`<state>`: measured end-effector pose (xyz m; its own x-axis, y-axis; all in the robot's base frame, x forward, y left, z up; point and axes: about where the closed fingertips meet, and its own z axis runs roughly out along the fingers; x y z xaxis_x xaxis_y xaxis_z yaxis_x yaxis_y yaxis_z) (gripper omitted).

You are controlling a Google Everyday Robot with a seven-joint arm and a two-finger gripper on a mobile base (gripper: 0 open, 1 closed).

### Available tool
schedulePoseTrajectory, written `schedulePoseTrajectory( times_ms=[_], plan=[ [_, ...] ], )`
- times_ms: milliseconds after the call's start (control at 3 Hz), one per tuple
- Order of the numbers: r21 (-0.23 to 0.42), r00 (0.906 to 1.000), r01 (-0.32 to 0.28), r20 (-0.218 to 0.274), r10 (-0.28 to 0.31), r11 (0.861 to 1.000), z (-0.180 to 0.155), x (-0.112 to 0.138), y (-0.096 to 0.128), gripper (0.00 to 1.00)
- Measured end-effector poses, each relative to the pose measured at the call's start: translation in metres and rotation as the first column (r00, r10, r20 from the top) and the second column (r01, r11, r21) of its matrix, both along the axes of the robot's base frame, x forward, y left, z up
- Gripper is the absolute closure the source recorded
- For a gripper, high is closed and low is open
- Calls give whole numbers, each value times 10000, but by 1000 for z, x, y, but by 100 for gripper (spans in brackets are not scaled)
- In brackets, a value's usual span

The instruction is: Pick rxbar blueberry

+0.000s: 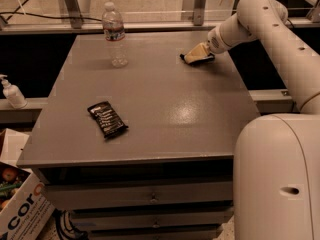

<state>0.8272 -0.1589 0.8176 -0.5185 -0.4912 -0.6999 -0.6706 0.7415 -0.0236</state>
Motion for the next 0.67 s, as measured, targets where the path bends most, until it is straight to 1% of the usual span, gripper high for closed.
schedulePoseTrajectory(
  times_ms=[667],
  plan=[
    [1, 10000, -6, -3, 6, 10000, 1, 0, 0, 100]
  ],
)
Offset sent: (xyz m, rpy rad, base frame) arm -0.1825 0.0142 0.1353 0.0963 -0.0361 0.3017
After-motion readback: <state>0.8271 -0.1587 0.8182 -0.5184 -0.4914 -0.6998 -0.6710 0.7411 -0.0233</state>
